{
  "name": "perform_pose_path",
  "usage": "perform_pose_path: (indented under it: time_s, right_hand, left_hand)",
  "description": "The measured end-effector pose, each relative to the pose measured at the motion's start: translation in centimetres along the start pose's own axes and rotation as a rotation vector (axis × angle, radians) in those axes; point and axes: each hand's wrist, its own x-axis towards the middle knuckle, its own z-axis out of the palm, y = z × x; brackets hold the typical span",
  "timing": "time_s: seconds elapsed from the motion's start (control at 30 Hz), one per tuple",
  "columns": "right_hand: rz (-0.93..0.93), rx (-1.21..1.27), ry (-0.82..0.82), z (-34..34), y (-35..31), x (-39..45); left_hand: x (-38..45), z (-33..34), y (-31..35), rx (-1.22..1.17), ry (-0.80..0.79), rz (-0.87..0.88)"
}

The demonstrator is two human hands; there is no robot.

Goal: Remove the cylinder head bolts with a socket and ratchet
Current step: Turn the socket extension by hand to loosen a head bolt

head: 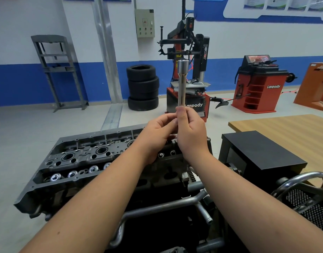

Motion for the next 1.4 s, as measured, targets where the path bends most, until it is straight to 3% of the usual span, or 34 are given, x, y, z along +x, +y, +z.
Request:
perform_pose_path:
  time_s: [1.03,1.4]
  right_hand:
    - [-0.008,-0.001,-0.004,0.01,0.10,0.02]
    - [-0.013,-0.018,-0.009,-0.06,-0.14,-0.13]
  left_hand:
    - [0.04,0.05,-0.01,0.016,0.058,-0.004]
    - [0.04,0.00,-0.01,-0.012,0.003,-0.007]
